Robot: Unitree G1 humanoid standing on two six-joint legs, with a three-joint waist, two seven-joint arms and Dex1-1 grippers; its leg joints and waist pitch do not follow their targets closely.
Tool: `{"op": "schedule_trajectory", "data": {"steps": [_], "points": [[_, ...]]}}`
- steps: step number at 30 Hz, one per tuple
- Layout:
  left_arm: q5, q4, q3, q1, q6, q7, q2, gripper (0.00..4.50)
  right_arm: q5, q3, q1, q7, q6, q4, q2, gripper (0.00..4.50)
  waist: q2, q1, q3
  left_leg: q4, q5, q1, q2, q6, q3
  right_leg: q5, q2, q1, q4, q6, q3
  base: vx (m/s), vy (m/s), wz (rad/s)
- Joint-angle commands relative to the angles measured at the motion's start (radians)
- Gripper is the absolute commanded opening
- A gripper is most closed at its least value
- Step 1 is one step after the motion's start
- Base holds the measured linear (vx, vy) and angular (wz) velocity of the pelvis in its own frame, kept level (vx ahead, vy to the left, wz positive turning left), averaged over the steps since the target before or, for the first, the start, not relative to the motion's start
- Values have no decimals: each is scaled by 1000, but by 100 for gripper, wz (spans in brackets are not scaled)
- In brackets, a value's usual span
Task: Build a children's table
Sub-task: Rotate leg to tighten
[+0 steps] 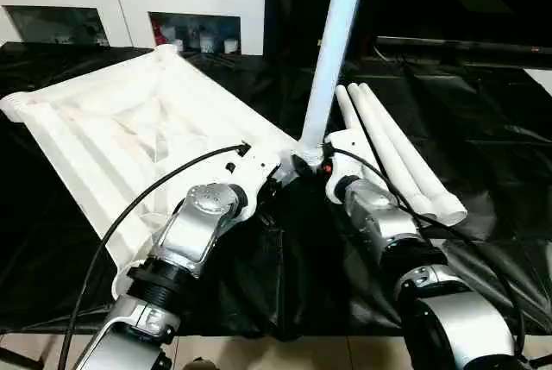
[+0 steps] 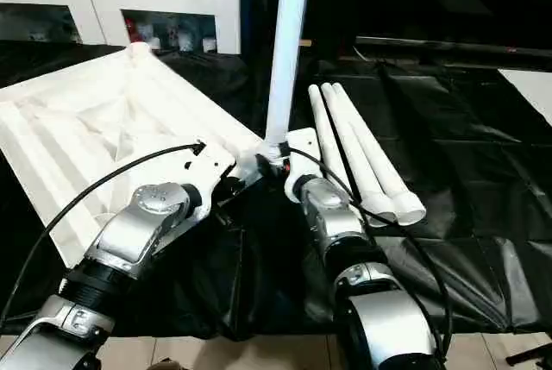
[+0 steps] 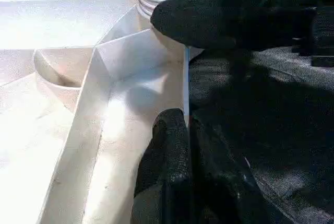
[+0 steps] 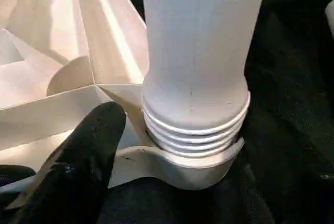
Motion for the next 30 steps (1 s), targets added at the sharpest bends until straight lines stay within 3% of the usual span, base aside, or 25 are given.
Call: {"op": "schedule_trajectory", "data": {"steps": [1,2,4,5,7,8,9,10,13,17,22,24,27,28,29,30], "points": [[-21,1,17,-25,-78,36,-37,44,-17,6,14,-18,-8,-16,-12,381,2,4,-72,-57,-117,-4,3,32,6,-90,-63,63,-70,-174,55,0,0,0],[-29,18,36,-33,-92,55,-48,55,-16,4,32,-17,-4,-47,-23,381,6,7,-74,-56,-126,2,5,32,6,-90,-65,61,-71,-176,56,0,0,0],[-39,22,61,-42,-127,82,-62,67,-13,6,76,0,7,-120,-39,381,7,11,-74,-55,-121,-1,6,34,5,-44,-63,63,-67,-181,57,0,0,0],[-39,22,61,-42,-127,82,-62,77,-13,6,76,0,7,-120,-39,381,3,12,-74,-55,-119,-2,6,36,4,-30,-62,65,-65,-177,56,0,0,0],[-20,14,78,-48,-164,132,-53,90,-18,9,104,-7,11,-165,-44,381,12,12,-73,-56,-135,-2,5,34,3,-47,-62,63,-68,-175,55,0,0,0],[-17,1,102,-52,-172,158,-36,90,-21,9,121,-18,16,-196,-47,381,5,8,-72,-57,-148,-4,4,30,3,-68,-61,67,-70,-167,54,0,0,0],[-17,-4,110,-52,-173,164,-31,90,-22,9,125,-23,18,-203,-48,381,12,9,-72,-58,-154,-4,4,26,1,-83,-62,67,-71,-162,53,0,0,0],[-19,-12,123,-52,-171,171,-22,90,-23,8,132,-31,22,-215,-48,381,7,4,-71,-59,-162,-5,3,20,1,-105,-62,67,-73,-150,53,0,0,0],[16,-85,186,-28,-109,211,71,90,-29,16,168,-46,56,-293,-49,381,12,-2,-71,-59,-166,-2,3,14,-1,-137,-61,64,-77,-136,52,0,0,0],[70,-165,239,17,-51,240,172,90,-24,39,217,-11,135,-396,-49,381,15,-11,-70,-61,-152,-1,4,19,-2,-95,-55,60,-70,-142,53,0,0,0],[129,-281,323,120,97,250,314,90,-49,102,260,40,235,-480,-61,381,13,-4,-66,-63,-165,4,6,13,0,-102,-55,55,-68,-159,54,0,0,0],[157,-299,322,147,127,259,347,90,-50,112,256,47,256,-482,-57,381,8,-3,-62,-67,-193,5,5,10,0,-160,-57,53,-76,-147,54,0,0,0],[180,-314,313,162,145,268,367,90,-56,121,256,40,292,-500,-57,381,12,2,-59,-70,-232,14,8,0,0,-214,-58,43,-84,-136,57,0,0,0],[183,-317,325,171,170,278,369,90,-71,128,249,24,308,-495,-58,381,5,6,-58,-72,-240,16,9,-7,0,-217,-58,41,-85,-136,57,0,0,0],[190,-316,328,180,185,285,376,90,-81,132,245,10,332,-495,-58,381,9,7,-58,-74,-239,12,9,-14,-3,-215,-59,45,-81,-135,57,0,0,0],[198,-310,332,194,209,290,387,73,-100,134,235,-22,355,-487,-59,381,4,6,-57,-75,-241,11,8,-14,-2,-221,-57,44,-84,-130,57,0,0,0]]}}
